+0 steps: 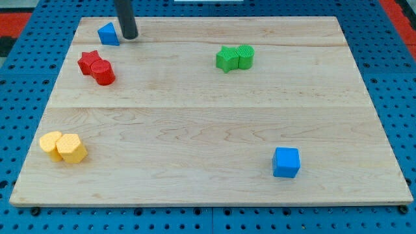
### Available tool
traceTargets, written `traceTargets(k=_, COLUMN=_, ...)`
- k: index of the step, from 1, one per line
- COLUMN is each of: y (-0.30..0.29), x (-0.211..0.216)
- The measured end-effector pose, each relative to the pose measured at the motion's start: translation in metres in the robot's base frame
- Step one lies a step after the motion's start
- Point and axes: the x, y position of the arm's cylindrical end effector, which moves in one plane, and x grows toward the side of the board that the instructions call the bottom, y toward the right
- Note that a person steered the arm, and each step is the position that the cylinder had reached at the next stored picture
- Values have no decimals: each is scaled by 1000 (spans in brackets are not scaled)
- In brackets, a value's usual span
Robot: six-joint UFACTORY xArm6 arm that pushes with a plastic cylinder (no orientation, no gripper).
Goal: Move the heart parallel to the triangle
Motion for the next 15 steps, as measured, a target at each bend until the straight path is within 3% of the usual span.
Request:
traceTargets(k=1, y=74, x=0)
traceTargets(k=2, y=141, x=31)
traceTargets(k=3, y=139, x=104)
traceTargets(k=5, y=103, x=227)
traceTargets(k=6, y=24, x=277)
traceTargets(k=8, y=-22, x=329)
traceTargets(k=9, y=-130, x=352)
traceTargets(k=10, y=-142, x=306)
traceTargets(k=11, y=-75, x=272)
traceTargets(k=12, y=-49, x=248)
traceTargets(k=14, y=-71, x=219)
traceTargets(k=15, y=-40, x=202)
